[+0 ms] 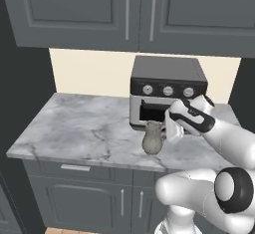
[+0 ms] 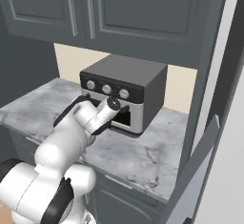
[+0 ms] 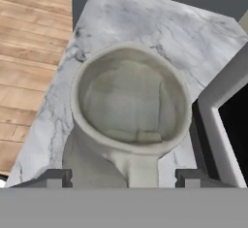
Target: Move the jam and mango from the second highest shelf to the top shelf to make space. Then, place the pitcher from the counter on the cleared second highest shelf.
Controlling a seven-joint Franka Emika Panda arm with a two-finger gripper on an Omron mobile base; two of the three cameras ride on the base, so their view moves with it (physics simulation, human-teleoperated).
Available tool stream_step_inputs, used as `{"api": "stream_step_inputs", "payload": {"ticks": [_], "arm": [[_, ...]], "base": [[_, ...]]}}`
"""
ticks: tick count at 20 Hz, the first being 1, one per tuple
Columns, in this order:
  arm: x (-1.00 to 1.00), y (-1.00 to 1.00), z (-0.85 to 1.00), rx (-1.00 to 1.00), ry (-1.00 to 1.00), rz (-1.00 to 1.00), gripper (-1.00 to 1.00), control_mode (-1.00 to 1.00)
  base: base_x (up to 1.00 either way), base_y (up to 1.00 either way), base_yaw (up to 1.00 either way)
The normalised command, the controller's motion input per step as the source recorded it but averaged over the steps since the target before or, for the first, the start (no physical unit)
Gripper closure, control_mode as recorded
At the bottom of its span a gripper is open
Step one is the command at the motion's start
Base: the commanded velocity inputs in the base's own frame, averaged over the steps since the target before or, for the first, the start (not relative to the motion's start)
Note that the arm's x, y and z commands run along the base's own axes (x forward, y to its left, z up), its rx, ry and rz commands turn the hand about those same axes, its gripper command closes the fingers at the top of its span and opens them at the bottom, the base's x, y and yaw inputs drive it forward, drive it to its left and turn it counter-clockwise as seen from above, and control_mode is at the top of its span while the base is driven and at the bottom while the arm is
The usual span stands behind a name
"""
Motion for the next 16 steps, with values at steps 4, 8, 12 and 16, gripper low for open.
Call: {"api": "stream_step_inputs", "payload": {"ticks": [4, 8, 12, 16], "arm": [[0.06, 0.22, -0.27, 0.0, 0.0, 0.01, 1.0, -1.0], [0.1, 0.11, -0.13, 0.0, 0.0, 0.0, 1.0, -1.0], [0.0, 0.0, 0.0, 0.0, 0.0, 0.0, 1.0, -1.0], [-0.16, 0.05, 0.07, 0.0, 0.0, 0.0, 1.0, -1.0]], "base": [[0.0, 0.0, 0.0], [0.0, 0.0, 0.0], [0.0, 0.0, 0.0], [0.0, 0.0, 0.0]]}}
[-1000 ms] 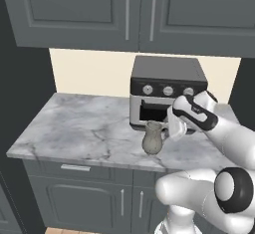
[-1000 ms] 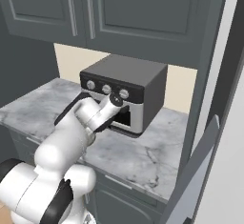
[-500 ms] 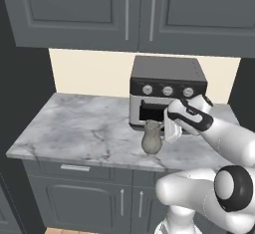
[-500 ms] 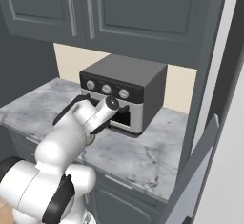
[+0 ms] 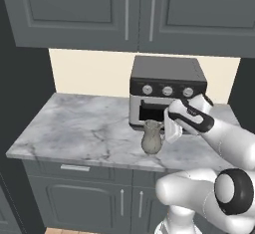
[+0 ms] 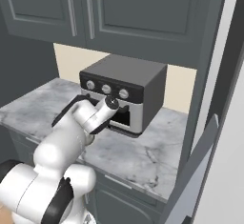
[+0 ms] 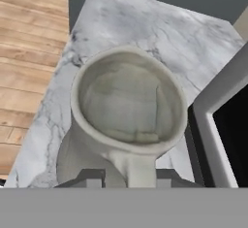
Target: Move the jam and mango from the second highest shelf to the top shelf to make space. Then, place the pitcher from the counter on the cleared second highest shelf.
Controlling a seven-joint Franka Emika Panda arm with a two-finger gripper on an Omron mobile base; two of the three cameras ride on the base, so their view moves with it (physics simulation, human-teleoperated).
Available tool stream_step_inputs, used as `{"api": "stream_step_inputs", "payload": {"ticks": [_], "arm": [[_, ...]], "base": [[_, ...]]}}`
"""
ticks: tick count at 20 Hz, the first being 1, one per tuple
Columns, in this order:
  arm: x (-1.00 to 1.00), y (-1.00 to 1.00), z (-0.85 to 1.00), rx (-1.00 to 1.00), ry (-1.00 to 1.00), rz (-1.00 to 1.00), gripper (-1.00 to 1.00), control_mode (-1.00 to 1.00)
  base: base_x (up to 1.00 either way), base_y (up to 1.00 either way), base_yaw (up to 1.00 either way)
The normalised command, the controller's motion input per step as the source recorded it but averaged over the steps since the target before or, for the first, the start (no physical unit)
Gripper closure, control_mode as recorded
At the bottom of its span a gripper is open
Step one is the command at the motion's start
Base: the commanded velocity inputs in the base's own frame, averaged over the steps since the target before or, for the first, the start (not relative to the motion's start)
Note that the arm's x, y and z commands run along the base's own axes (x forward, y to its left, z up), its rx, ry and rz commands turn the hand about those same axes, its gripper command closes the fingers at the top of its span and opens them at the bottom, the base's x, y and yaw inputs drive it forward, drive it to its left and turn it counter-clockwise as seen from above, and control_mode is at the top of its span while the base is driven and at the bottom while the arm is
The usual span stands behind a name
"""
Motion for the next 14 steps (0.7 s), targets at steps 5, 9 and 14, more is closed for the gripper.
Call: {"api": "stream_step_inputs", "payload": {"ticks": [5, 9, 14], "arm": [[-0.6, 0.19, 0.54, 0.0, -0.02, 0.0, 1.0, -1.0], [-0.84, 0.26, 0.61, -0.03, 0.0, -0.09, 1.0, -1.0], [-1.0, 0.33, 0.49, 0.0, -0.01, -0.35, 1.0, -1.0]], "base": [[0.0, 0.0, 0.0], [0.0, 0.0, 0.0], [0.0, 0.0, 0.0]]}}
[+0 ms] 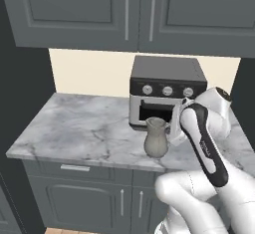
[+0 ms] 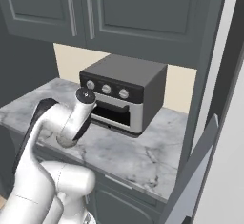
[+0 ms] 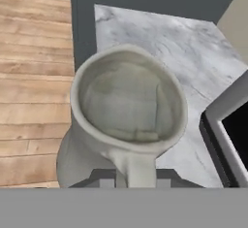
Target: Move the jam and mango from the second highest shelf to the top shelf to make space. Then, place the pitcher from the counter on the cleared second highest shelf.
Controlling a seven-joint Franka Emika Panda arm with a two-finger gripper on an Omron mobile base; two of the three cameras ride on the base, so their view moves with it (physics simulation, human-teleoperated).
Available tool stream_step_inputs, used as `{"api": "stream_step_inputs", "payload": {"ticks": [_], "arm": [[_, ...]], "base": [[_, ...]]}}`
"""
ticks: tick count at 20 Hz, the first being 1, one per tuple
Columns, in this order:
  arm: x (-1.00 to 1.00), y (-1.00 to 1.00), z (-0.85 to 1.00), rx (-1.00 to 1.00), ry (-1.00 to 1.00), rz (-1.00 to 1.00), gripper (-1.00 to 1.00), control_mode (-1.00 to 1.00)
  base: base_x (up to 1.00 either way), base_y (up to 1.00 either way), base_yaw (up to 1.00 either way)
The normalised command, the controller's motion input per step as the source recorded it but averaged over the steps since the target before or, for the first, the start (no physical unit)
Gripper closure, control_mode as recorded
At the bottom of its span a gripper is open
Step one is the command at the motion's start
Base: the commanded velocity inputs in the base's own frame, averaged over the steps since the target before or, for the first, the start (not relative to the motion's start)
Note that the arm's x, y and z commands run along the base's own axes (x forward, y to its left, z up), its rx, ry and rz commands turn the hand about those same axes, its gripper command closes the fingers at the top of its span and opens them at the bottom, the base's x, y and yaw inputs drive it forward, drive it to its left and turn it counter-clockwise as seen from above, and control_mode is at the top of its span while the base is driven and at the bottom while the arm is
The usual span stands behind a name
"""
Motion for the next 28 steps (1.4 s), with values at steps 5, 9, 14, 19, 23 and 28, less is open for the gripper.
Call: {"api": "stream_step_inputs", "payload": {"ticks": [5, 9, 14, 19, 23, 28], "arm": [[-0.94, 0.08, 0.33, 0.0, -0.06, -0.6, 1.0, -1.0], [-0.55, -0.01, 0.3, -0.01, -0.02, -0.77, 1.0, -1.0], [-0.3, -0.04, 0.49, 0.0, -0.04, -0.64, 1.0, -1.0], [-0.2, -0.22, 0.54, 0.05, -0.23, -0.33, 1.0, -1.0], [-0.42, -0.43, 0.18, 0.05, -0.14, -0.09, 1.0, -1.0], [-0.32, -0.19, 0.01, 0.01, -0.01, 0.03, 1.0, -1.0]], "base": [[0.0, 0.0, 0.0], [0.0, 0.0, 0.0], [0.0, 0.0, 0.0], [0.0, 0.0, 0.0], [0.0, 0.0, 0.0], [0.0, 0.0, 0.0]]}}
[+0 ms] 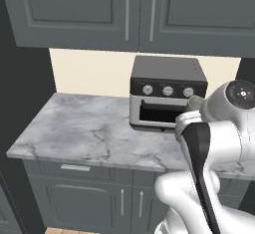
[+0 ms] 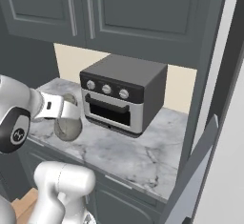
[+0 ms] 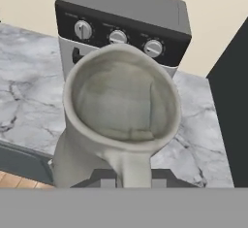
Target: Move the jam and mango from the second highest shelf to the top shelf to make space. Then, place the pitcher from the counter on the cleared second highest shelf.
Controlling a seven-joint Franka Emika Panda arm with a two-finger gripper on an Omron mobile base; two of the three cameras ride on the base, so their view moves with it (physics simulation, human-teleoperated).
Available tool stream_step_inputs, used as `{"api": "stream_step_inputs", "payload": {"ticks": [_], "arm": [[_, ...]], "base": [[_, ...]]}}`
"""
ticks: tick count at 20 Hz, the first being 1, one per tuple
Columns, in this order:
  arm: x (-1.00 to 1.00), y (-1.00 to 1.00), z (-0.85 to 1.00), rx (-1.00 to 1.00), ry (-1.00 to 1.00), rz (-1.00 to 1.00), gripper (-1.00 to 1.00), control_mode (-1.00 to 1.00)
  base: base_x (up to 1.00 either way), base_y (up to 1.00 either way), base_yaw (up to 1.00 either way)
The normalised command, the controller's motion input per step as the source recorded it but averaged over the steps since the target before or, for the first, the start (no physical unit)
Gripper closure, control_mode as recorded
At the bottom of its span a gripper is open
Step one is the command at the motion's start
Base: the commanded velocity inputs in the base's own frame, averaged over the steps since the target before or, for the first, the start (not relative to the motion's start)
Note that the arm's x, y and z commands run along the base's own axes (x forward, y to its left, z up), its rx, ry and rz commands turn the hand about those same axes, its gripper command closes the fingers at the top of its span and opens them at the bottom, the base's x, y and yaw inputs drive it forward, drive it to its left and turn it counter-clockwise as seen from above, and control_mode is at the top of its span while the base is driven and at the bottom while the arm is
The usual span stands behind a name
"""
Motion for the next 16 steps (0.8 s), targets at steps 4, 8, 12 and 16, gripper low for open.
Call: {"api": "stream_step_inputs", "payload": {"ticks": [4, 8, 12, 16], "arm": [[-0.04, 0.0, 0.15, 0.0, 0.0, 0.05, 1.0, -1.0], [0.0, 0.0, 0.0, 0.0, 0.0, 0.03, 1.0, -1.0], [-0.03, 0.0, 0.0, 0.0, 0.0, 0.0, 1.0, -1.0], [0.0, 0.0, 0.0, 0.0, 0.0, 0.0, 1.0, 1.0]], "base": [[0.0, 0.0, 0.0], [0.0, 0.0, 0.0], [0.0, 0.0, 0.0], [-0.59, 0.24, -0.02]]}}
